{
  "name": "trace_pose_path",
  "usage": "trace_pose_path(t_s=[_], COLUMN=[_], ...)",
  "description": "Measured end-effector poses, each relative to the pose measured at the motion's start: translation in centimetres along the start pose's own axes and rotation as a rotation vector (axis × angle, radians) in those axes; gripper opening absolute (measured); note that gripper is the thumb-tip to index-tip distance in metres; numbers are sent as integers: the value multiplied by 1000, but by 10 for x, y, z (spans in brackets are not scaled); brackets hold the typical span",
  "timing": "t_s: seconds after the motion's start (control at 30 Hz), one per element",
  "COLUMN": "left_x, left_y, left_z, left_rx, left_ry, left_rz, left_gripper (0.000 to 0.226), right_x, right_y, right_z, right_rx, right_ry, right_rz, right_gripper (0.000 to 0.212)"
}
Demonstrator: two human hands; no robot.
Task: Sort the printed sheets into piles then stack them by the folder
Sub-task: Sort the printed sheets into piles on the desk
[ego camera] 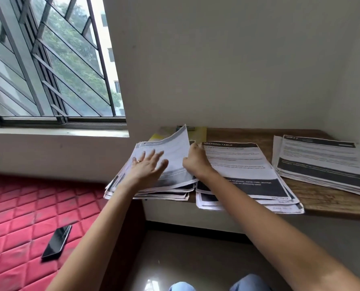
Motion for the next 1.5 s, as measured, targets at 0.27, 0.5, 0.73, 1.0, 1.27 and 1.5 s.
trace_pose_path(t_s=[0.27,0.5,0.73,1.0,1.27,1.5], left_x=[16,16,10,13,51,61], left_y=[4,8,-5,-110,-169,-179], left_z=[-7,-9,-4,-19,-47,-46], left_rx=[-37,-55,43,359,501,524], left_ry=[122,169,82,119,361,352], left_rz=[70,119,-20,-44,117,198], left_gripper=[61,61,86,112,117,111], right_x=[20,14,-46,-124,-160,-159], right_y=[-15,-13,-50,-138,-193,-215], right_z=[-21,-35,-38,-32,-34,-42], right_rx=[-202,-273,-201,-31,-64,-46], right_ry=[437,454,150,166,248,296], right_rz=[-385,-321,-197,-398,-348,-349], right_gripper=[56,56,56,50,40,46])
Point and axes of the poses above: each hand's wrist, its own z-axis towards the middle knuckle, its own x-axis out of the palm, y = z × x, the point moved 4 cm from there along z, towards the middle knuckle, and after that the axes turned 2 degrees about -x, right-handed, at the moved point
